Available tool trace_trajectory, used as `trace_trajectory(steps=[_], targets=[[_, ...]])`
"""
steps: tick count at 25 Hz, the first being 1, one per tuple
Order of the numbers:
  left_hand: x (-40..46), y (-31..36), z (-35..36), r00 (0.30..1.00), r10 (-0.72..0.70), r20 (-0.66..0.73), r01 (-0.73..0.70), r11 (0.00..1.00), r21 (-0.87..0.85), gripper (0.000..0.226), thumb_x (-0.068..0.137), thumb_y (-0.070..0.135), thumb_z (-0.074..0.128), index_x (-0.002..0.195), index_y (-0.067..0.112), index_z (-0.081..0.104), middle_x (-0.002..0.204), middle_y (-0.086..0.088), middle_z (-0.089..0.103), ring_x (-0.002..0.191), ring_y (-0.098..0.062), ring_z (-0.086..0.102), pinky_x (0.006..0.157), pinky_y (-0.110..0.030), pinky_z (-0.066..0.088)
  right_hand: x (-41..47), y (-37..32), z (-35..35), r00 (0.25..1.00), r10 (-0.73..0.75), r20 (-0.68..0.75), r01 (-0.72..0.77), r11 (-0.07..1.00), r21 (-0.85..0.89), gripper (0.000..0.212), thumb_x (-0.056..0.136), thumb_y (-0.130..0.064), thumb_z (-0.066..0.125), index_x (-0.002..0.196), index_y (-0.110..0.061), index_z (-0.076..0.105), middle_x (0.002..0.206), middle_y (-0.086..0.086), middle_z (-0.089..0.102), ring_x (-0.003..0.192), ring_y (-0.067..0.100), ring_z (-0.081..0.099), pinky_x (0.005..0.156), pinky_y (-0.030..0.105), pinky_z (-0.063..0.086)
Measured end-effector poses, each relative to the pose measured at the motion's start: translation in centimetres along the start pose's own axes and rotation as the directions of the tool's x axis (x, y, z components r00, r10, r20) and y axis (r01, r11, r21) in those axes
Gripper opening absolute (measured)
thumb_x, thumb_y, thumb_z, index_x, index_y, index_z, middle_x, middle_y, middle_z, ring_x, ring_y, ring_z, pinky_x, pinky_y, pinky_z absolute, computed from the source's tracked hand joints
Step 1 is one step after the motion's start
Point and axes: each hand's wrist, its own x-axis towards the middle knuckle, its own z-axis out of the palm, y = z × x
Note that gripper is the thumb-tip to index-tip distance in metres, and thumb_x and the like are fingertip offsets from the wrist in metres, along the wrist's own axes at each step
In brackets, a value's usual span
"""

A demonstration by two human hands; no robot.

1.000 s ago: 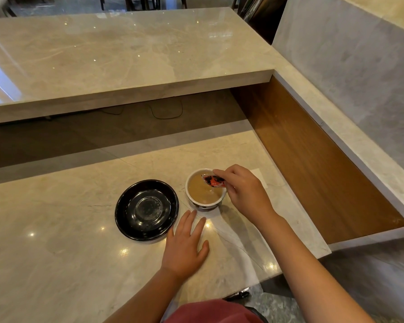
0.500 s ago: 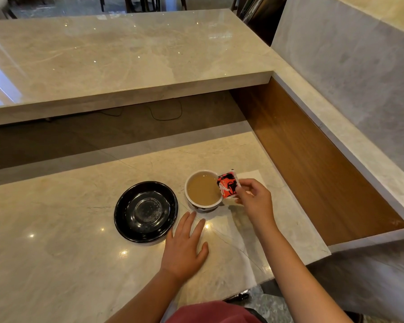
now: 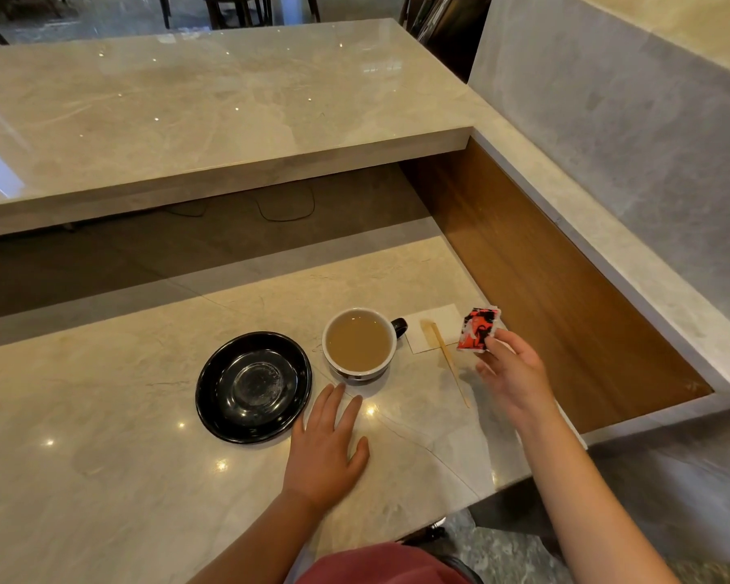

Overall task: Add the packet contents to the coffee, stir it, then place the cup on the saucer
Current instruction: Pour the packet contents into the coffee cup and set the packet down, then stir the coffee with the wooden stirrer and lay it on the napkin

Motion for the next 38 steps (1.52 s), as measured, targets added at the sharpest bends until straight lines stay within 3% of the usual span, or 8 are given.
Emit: trace_trajectory(steps=[4,8,14,19,22,29,34,38], targets=[[0.1,0.0,0.1,1.000,0.000,0.008,0.000,1.000,0.012,0.055,0.084,0.047,0.043,0.132,0.022,0.047,0.144,-0.008,0.041,0.134,-0.023,0.027,0.096,-0.054,0.032,1.1,-0.5,-3.3,0.985,-0.080,-0.153,0.003,0.892,-0.452,0.018,0.091,-0.009,0.053,0.106,-0.010,0.061,0.094,0.006,0.065,0.081,0.018,0.061,0.062,0.027,0.048],[0.0,0.0,0.0,1.000,-0.007,0.016,0.006,1.000,0.023,0.056,0.084,0.048,0.041,0.133,0.022,0.048,0.144,-0.008,0.041,0.134,-0.023,0.027,0.096,-0.054,0.032,2.6,0.8,-4.8,0.955,-0.188,-0.231,-0.012,0.750,-0.661,0.018,0.090,-0.007,0.053,0.105,-0.010,0.063,0.107,0.014,0.065,0.086,0.022,0.060,0.061,0.026,0.045],[0.0,0.1,0.0,1.000,-0.005,0.014,0.005,1.000,0.013,0.055,0.084,0.047,0.042,0.133,0.022,0.048,0.144,-0.009,0.041,0.133,-0.023,0.028,0.096,-0.054,0.033,2.4,1.8,-4.5,0.896,-0.399,-0.194,0.021,0.475,-0.880,0.026,0.089,-0.012,0.057,0.115,-0.009,0.060,0.116,0.015,0.065,0.098,0.029,0.060,0.079,0.041,0.052],[0.0,0.0,0.0,1.000,-0.002,0.014,0.002,1.000,0.010,0.055,0.085,0.047,0.042,0.133,0.022,0.046,0.144,-0.009,0.040,0.133,-0.023,0.027,0.096,-0.054,0.033,0.6,3.6,-3.9,0.816,-0.568,0.102,0.132,0.012,-0.991,0.030,0.090,-0.020,0.055,0.118,-0.009,0.060,0.128,0.013,0.058,0.113,0.031,0.053,0.086,0.044,0.048],[0.0,0.0,0.1,1.000,-0.008,0.021,0.008,1.000,0.015,0.055,0.085,0.048,0.041,0.134,0.022,0.046,0.145,-0.008,0.039,0.134,-0.023,0.026,0.097,-0.054,0.032,0.2,5.5,-4.5,0.817,-0.494,0.297,0.253,-0.155,-0.955,0.037,0.093,-0.028,0.046,0.125,-0.012,0.054,0.137,0.011,0.053,0.127,0.030,0.046,0.103,0.046,0.040],[0.0,0.0,0.1,1.000,-0.010,0.028,0.010,1.000,0.024,0.055,0.085,0.048,0.041,0.133,0.022,0.048,0.144,-0.008,0.040,0.134,-0.024,0.028,0.097,-0.054,0.032,0.2,6.6,-5.9,0.899,-0.284,0.333,0.295,-0.168,-0.941,0.056,0.092,-0.047,0.022,0.142,-0.022,0.029,0.155,0.000,0.026,0.145,0.017,0.013,0.116,0.046,0.008],[0.1,0.0,0.1,1.000,-0.008,0.026,0.007,1.000,0.023,0.055,0.084,0.047,0.041,0.133,0.022,0.049,0.144,-0.008,0.040,0.134,-0.024,0.028,0.098,-0.053,0.031,-0.3,6.4,-3.8,0.796,-0.470,0.381,0.336,-0.181,-0.924,0.033,0.086,-0.033,0.056,0.115,-0.017,0.059,0.128,0.010,0.057,0.122,0.029,0.049,0.099,0.046,0.037],[0.1,-0.1,0.1,1.000,-0.004,0.029,0.003,1.000,0.025,0.055,0.085,0.048,0.041,0.133,0.021,0.049,0.144,-0.009,0.041,0.133,-0.024,0.029,0.098,-0.053,0.031,-0.1,7.0,-1.6,0.844,-0.447,0.296,0.271,-0.120,-0.955,0.022,0.082,-0.028,0.064,0.093,-0.009,0.065,0.101,0.009,0.062,0.094,0.025,0.056,0.077,0.038,0.045]])
